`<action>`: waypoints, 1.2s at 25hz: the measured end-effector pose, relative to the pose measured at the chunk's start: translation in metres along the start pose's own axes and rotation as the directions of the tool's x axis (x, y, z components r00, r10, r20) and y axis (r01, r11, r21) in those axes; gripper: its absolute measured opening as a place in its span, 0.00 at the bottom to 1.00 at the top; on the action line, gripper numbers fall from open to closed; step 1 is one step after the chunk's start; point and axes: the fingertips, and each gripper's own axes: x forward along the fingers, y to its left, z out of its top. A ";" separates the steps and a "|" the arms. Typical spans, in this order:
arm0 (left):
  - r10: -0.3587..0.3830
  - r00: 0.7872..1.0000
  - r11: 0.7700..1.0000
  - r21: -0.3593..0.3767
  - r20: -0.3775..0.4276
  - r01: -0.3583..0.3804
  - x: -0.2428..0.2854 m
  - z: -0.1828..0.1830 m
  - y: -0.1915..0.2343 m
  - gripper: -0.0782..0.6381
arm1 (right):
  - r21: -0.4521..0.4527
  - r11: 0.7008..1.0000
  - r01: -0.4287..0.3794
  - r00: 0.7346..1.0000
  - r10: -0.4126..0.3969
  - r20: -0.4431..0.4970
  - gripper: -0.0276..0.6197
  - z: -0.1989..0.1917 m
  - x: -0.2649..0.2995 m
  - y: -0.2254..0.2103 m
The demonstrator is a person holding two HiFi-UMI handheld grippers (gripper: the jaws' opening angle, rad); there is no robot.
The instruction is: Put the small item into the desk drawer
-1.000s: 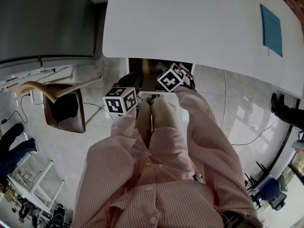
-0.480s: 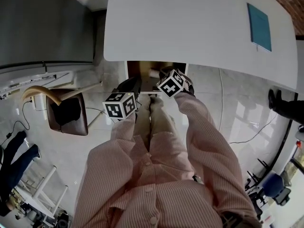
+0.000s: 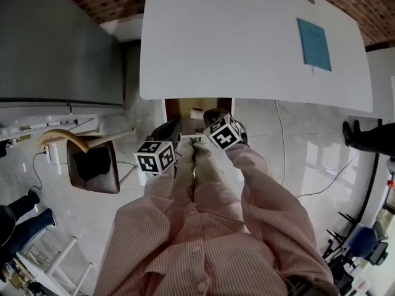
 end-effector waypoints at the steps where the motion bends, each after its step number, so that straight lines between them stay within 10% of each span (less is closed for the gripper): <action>1: -0.008 1.000 1.000 0.011 0.000 0.008 -0.003 0.002 -0.005 0.11 | 0.009 1.000 -0.006 1.000 0.005 0.026 0.05 0.004 -0.008 0.003; 11: -0.068 0.995 0.993 0.102 0.072 0.061 -0.045 0.035 -0.042 0.11 | 0.217 0.975 -0.056 0.963 -0.005 0.268 0.05 0.043 -0.092 0.010; 30: -0.110 0.943 0.949 0.315 0.314 0.006 -0.105 0.149 -0.079 0.11 | 0.350 0.935 -0.059 0.761 -0.184 0.622 0.05 0.141 -0.219 -0.013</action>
